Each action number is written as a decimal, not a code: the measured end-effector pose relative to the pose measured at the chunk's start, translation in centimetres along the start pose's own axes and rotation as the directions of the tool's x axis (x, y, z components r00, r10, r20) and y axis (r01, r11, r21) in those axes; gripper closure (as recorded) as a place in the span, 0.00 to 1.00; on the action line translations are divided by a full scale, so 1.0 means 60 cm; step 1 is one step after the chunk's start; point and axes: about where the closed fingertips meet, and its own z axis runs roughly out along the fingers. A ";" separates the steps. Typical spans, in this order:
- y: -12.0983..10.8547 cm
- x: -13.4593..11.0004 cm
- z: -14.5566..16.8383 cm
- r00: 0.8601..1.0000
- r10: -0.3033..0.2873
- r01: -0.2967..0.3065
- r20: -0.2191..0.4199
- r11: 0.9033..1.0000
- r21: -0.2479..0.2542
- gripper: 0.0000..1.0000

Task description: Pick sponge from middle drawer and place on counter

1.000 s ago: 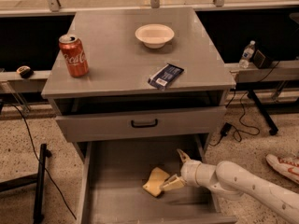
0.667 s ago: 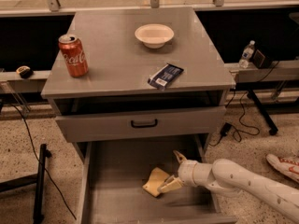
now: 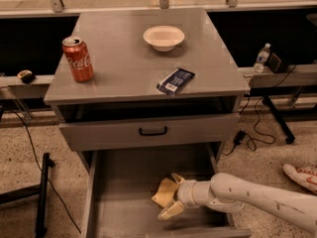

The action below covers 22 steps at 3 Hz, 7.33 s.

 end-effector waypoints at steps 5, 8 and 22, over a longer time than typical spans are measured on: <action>-0.039 -0.029 -0.011 0.975 0.060 -0.068 0.216 0.997 0.026 1.00; -0.075 -0.183 -0.297 0.849 -0.079 0.086 0.522 0.996 0.010 1.00; -0.408 -0.626 -0.580 0.989 -0.118 0.121 -0.095 0.992 0.032 0.50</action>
Offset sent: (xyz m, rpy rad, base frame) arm 0.0157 0.0066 -0.0327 0.0775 0.0618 -0.1292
